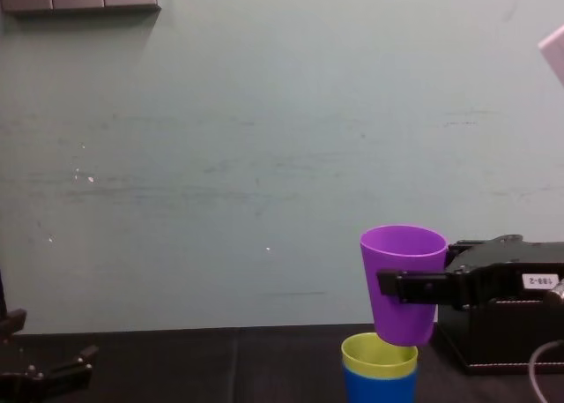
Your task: Stack the three plastic cups sequentially using one hand.
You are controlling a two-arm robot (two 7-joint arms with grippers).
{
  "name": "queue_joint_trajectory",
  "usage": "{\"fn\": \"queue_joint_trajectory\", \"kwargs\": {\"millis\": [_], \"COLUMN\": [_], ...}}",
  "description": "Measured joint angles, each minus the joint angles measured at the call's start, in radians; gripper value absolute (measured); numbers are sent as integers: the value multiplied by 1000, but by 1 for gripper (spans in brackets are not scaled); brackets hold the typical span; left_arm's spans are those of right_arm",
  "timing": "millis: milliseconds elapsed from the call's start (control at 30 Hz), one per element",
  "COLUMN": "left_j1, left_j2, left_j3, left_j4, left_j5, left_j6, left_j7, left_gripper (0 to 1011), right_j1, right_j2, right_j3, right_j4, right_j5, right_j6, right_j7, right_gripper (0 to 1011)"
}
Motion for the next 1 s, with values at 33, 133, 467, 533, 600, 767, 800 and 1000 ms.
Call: {"fn": "queue_joint_trajectory", "kwargs": {"millis": [33, 133, 467, 533, 600, 767, 800, 1000], "left_j1": [0, 0, 0, 0, 0, 0, 0, 0], "left_j2": [0, 0, 0, 0, 0, 0, 0, 0], "left_j3": [0, 0, 0, 0, 0, 0, 0, 0], "left_j4": [0, 0, 0, 0, 0, 0, 0, 0], "left_j5": [0, 0, 0, 0, 0, 0, 0, 0], "left_j6": [0, 0, 0, 0, 0, 0, 0, 0], "left_j7": [0, 0, 0, 0, 0, 0, 0, 0], "left_gripper": [1010, 1010, 1010, 1010, 1010, 1010, 1010, 1010], "right_j1": [3, 11, 25, 26, 26, 30, 30, 36], "right_j2": [-2, -10, -26, -28, -29, -36, -36, -44], "right_j3": [-2, -8, -19, -20, -21, -24, -24, -28], "right_j4": [3, 14, 33, 34, 35, 48, 48, 66], "right_j5": [-2, -8, -20, -22, -23, -27, -27, -30], "right_j6": [0, 3, 7, 7, 7, 7, 7, 6], "right_j7": [1, 6, 16, 17, 17, 22, 22, 26], "right_gripper": [722, 722, 722, 722, 722, 722, 722, 722]}}
